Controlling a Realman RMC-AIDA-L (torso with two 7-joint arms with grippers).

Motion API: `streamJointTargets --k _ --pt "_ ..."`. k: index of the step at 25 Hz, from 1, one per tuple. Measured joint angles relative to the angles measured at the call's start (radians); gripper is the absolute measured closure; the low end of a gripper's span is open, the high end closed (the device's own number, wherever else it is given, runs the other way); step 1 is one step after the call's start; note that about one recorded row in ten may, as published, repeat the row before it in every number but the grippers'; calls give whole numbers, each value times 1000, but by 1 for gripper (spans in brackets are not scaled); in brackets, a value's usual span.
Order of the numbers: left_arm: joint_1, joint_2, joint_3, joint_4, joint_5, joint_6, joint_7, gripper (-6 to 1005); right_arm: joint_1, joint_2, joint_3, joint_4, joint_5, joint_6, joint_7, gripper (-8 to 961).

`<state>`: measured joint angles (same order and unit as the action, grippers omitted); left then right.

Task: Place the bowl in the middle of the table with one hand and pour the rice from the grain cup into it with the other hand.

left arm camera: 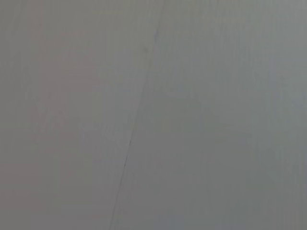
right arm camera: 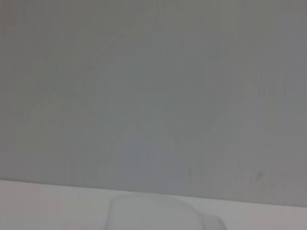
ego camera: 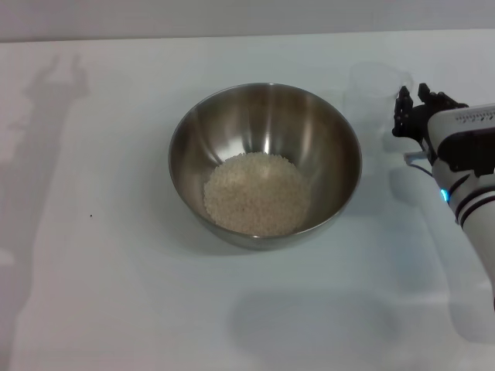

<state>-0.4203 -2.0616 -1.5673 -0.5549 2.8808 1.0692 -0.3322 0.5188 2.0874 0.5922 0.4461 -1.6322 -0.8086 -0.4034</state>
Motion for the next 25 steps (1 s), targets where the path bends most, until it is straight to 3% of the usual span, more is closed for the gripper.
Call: streamJointTargets --k 10,16,18,25 --pt "16 2 2 9 0 -4 3 669 -103 1 -126 59 -1 -162 -12 709" --pt "39 2 -1 41 0 -7 15 667 -174 1 -222 71 -2 -362 -14 708" --pt "55 0 3 76 0 -5 56 666 -190 -1 -235 69 -2 -493 -14 708" --pt "96 -3 65 145 0 18 187 664 -168 -7 -225 22 -10 -621 9 708"
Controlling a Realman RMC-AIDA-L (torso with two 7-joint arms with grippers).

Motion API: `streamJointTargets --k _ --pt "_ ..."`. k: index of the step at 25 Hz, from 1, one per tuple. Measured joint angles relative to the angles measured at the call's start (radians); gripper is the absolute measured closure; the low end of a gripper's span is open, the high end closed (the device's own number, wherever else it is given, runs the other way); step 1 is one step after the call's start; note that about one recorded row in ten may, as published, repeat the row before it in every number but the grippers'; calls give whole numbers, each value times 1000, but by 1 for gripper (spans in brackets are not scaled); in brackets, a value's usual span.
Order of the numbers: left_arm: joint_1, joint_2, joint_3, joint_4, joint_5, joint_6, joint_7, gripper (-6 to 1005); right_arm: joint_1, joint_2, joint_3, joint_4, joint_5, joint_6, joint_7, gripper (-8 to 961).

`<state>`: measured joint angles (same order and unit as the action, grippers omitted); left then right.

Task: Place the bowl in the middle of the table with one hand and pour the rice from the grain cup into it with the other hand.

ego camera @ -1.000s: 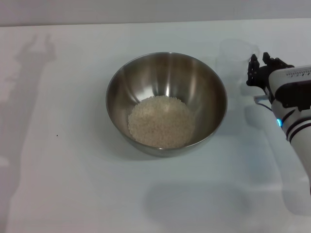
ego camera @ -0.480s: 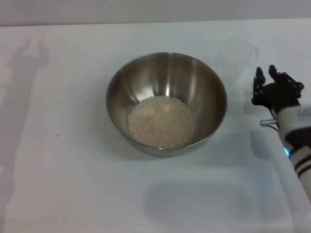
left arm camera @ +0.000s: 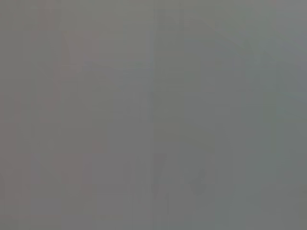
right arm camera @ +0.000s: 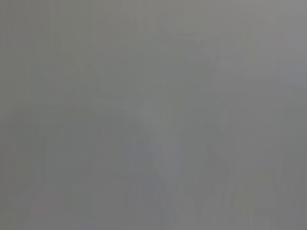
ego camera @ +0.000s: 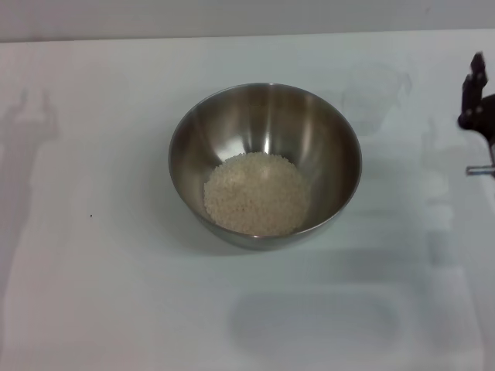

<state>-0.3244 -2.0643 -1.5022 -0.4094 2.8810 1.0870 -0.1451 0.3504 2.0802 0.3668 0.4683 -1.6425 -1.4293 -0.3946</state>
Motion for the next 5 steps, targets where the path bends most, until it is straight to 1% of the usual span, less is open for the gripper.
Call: streamJointTargets --k 2,3,4,5 --pt "8 3 21 22 0 10 9 664 20 0 0 -44 0 -11 48 708" --pt "11 3 25 31 0 13 8 663 40 0 -5 -93 0 -10 139 708" --pt "14 3 22 40 -1 15 0 663 40 0 -5 -93 0 -10 139 708" --pt "15 2 21 42 -3 15 -2 663 48 0 -7 -117 0 -9 190 708"
